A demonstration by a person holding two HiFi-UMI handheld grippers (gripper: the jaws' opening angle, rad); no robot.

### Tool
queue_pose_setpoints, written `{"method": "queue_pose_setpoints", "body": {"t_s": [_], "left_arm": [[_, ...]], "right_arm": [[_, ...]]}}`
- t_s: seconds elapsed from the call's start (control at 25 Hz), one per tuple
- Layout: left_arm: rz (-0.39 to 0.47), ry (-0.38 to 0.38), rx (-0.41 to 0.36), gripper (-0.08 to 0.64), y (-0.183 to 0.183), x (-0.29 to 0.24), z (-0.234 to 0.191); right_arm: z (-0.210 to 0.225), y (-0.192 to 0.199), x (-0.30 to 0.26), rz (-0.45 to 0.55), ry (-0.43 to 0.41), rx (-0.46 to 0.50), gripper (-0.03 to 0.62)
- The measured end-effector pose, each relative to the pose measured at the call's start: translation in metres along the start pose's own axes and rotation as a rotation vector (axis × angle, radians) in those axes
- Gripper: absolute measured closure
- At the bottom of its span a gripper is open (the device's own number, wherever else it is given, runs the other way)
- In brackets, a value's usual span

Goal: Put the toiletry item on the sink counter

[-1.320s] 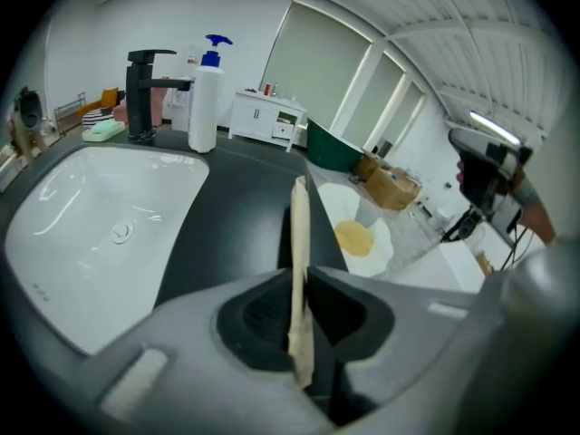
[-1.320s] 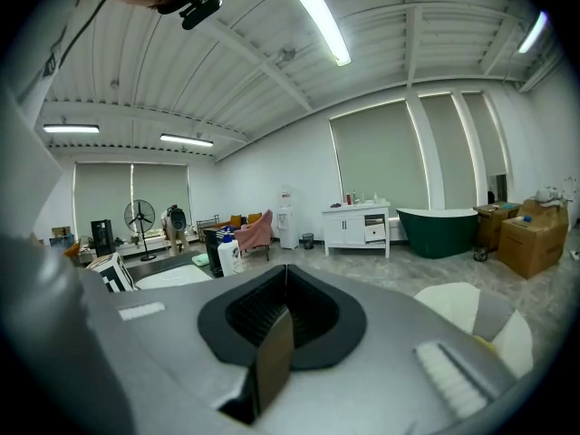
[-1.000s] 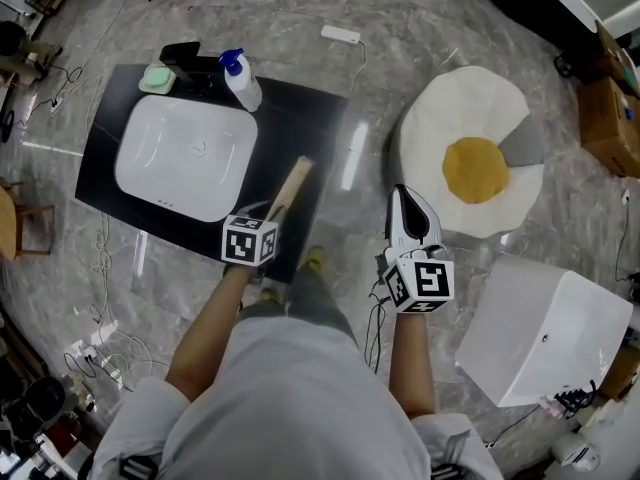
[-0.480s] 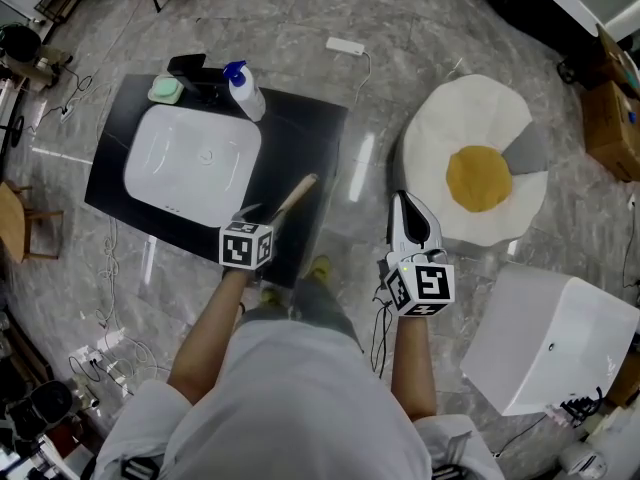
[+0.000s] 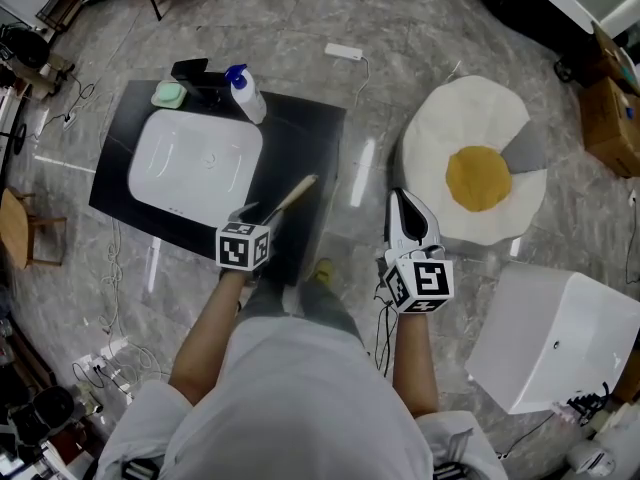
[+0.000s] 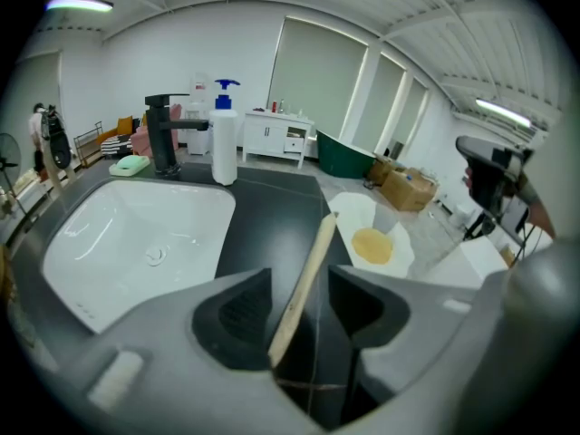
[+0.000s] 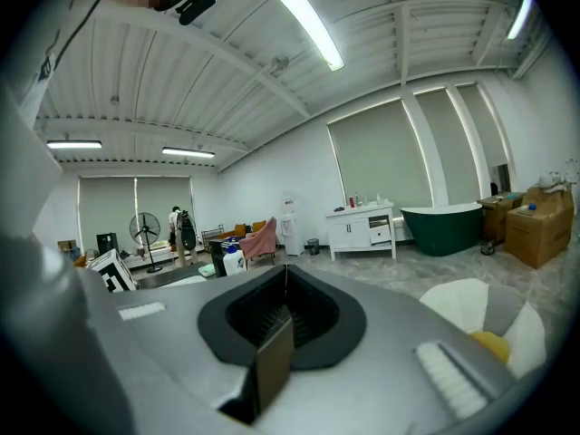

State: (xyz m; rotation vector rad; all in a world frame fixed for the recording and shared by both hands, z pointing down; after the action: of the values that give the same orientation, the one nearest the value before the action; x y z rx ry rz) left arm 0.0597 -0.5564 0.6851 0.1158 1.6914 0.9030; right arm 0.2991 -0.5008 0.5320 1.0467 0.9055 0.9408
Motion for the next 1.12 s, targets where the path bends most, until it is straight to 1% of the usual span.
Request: {"method": "queue_pose_setpoints", "body": {"t_s": [0.2,0.52,0.96,1.12], "left_arm": [[0.035,0.023,-0.004,0.368,-0.007,0.016,0.003],[0.099,0.058,-0.007,0.421,-0.015,0.045,0.007],[0.270,0.070,0.008,0.492,-0.041,0.092,-0.005],[0.329,0.061,0.018,0.515,-0.050,0.110,-0.012]], "right_arm": [[-0.010,-0.012,0.011,0.021,0.016,0.008,0.589],[-0.032,-0.025,0.023,0.050,0.029,0.030,0.589],[-0.070,-0.032,0.027,0.049,0.004,0.076,0.589],[-0.080,-0.035,0.028,0.052,-0.002,0.089,0.589]]}}
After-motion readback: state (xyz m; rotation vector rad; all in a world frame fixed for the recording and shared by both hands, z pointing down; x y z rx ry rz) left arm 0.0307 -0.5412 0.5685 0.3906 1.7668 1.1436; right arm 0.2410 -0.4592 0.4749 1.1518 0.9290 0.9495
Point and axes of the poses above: the fingertips, and each gripper's own axes: x backward along the fingers, z to its right, y out of its underside, the point moved 1 cm from there along x, backward along the fingers, and after that the axes turned 12 degrees about -y, right-handed, at the moved point
